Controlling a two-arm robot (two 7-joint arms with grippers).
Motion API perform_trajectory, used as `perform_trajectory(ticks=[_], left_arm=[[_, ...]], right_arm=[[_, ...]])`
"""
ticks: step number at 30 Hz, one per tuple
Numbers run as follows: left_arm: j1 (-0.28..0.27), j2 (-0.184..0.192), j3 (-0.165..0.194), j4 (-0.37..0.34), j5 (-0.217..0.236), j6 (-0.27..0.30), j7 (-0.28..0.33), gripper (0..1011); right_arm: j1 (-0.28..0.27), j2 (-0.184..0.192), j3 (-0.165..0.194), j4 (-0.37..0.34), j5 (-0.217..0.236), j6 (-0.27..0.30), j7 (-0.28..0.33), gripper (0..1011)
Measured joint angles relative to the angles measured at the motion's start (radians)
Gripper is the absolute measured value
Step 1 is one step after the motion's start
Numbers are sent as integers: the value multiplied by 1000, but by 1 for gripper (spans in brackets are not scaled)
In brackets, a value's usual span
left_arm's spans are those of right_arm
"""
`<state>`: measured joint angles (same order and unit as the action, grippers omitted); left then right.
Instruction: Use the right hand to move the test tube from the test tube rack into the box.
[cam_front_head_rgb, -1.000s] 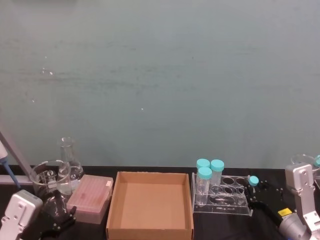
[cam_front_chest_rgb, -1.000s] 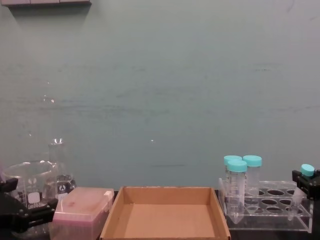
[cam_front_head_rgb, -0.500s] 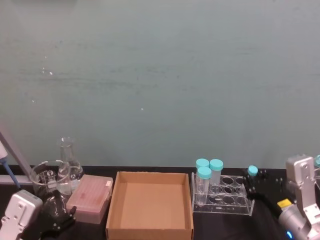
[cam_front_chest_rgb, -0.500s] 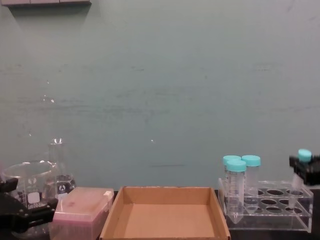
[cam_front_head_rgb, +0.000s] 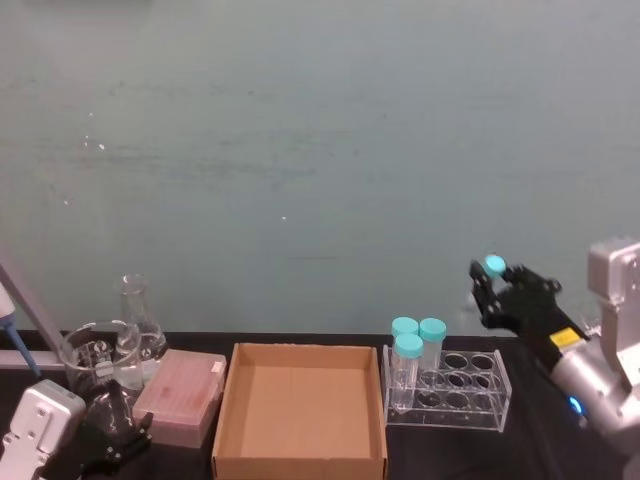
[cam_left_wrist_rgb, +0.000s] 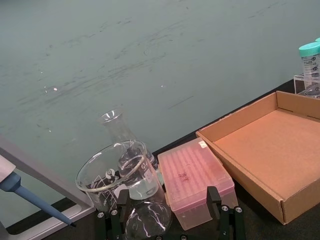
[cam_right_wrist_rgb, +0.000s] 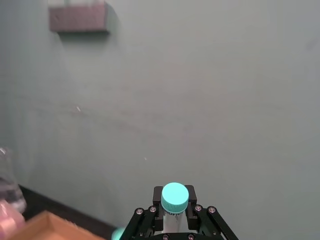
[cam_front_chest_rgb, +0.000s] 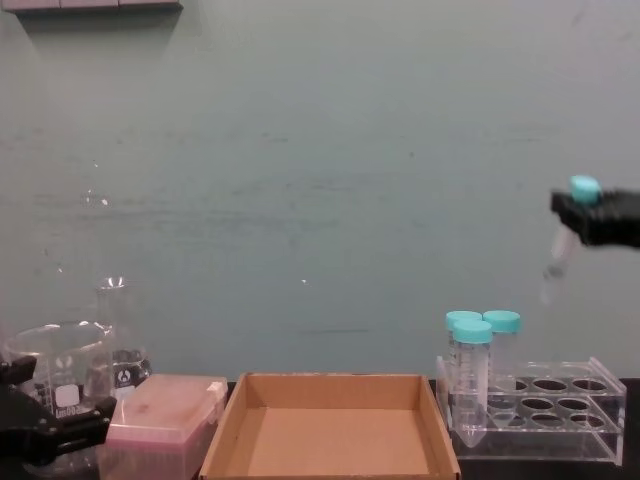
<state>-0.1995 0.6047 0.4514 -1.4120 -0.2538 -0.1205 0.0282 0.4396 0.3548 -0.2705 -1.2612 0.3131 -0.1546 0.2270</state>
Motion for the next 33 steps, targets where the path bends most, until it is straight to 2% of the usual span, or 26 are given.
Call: perform_trajectory(ticks=[6,11,12,14,15,17,20,24,33], left_arm=[[0,0,0,0,0,0,0,1000],[0,0,0,0,0,0,0,1000],[0,0,0,0,0,0,0,1000],[0,0,0,0,0,0,0,1000],[0,0,0,0,0,0,0,1000],[0,0,0,0,0,0,0,1000],[0,0,0,0,0,0,0,1000],[0,0,0,0,0,0,0,1000],[0,0,0,0,0,0,0,1000]], right_arm=[[49,-38,-19,-30,-9,6,47,253],[102,-98,-53,12,-21,-8,87,253],[102,-98,-53,12,-21,-8,87,253],[127,-135,-73,46,-30,11,95,253],[127,-135,-73,46,-30,11,95,253],[147,-168,-90,79,-40,54,95,253],[160,-189,-102,104,-49,96,93,253],[191,-232,-126,171,-75,158,87,253],[240,-296,-150,298,-115,156,85,253]])
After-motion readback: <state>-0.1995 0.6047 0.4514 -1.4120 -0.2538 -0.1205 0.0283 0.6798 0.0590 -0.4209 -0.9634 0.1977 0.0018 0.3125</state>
